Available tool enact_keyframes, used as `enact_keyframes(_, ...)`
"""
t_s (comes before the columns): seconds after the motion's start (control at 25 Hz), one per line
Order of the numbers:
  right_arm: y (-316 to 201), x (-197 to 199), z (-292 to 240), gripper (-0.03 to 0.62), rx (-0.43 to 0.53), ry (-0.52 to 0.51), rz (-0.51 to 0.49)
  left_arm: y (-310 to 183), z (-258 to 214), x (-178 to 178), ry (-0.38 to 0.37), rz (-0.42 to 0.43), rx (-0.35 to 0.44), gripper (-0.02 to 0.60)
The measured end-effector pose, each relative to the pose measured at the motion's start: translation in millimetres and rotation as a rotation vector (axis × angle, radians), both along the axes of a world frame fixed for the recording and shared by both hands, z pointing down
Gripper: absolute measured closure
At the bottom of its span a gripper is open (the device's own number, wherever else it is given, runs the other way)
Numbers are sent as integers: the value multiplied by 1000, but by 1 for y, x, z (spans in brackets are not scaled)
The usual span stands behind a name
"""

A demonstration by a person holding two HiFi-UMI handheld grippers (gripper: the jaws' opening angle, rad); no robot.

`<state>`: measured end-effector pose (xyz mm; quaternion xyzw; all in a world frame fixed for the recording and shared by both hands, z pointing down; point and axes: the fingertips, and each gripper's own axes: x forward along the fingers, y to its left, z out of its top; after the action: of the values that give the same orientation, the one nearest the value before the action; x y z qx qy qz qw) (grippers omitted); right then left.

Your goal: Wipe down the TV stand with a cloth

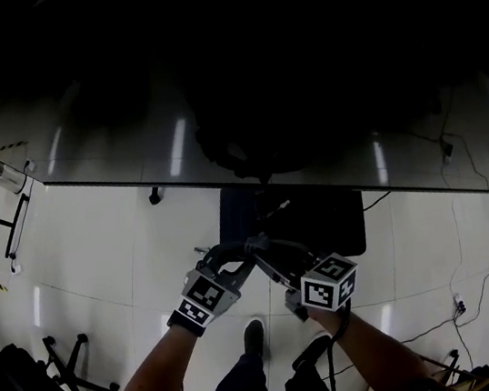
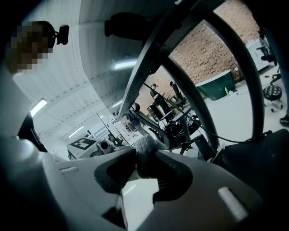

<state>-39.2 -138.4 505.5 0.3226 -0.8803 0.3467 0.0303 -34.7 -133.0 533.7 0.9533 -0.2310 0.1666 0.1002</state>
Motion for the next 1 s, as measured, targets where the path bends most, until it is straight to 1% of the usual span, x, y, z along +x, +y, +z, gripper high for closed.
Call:
enact_keyframes(0.04, 2, -1, 8, 467, -9, 9, -6, -4, 9, -4, 11, -28, -33, 511)
enact_keyframes(0.12, 5, 1, 18, 467, -17, 19, 0, -11, 27, -11, 33, -71, -113, 511)
enact_keyframes(0.2, 6, 5, 23, 467, -14, 32, 23, -19, 47, -19, 17, -98, -167, 512)
enact_keyframes(0.24, 6, 8, 24, 468, -10, 37, 34, -26, 58, -23, -5, -111, -172, 512)
enact_keyframes(0.36, 7, 18, 28, 474, -10, 40, 65, -56, 89, -37, -91, -141, -155, 514)
enact_keyframes(0.52, 13, 40, 36, 481, -13, 55, 106, -89, 128, -40, -225, -134, -141, 514)
enact_keyframes(0.68, 18, 68, 45, 485, -38, 38, 175, -124, 161, -35, -344, -121, -143, 514)
enact_keyframes(0.76, 24, 77, 47, 486, -42, 49, 198, -143, 173, -38, -390, -126, -142, 514)
enact_keyframes(0.84, 27, 89, 45, 487, -36, 62, 214, -161, 184, -37, -408, -135, -150, 514)
enact_keyframes(0.92, 29, 104, 45, 488, -40, 62, 244, -171, 196, -28, -427, -121, -172, 514)
enact_keyframes(1.0, 30, 118, 47, 490, -46, 55, 276, -176, 210, -25, -485, -111, -201, 514)
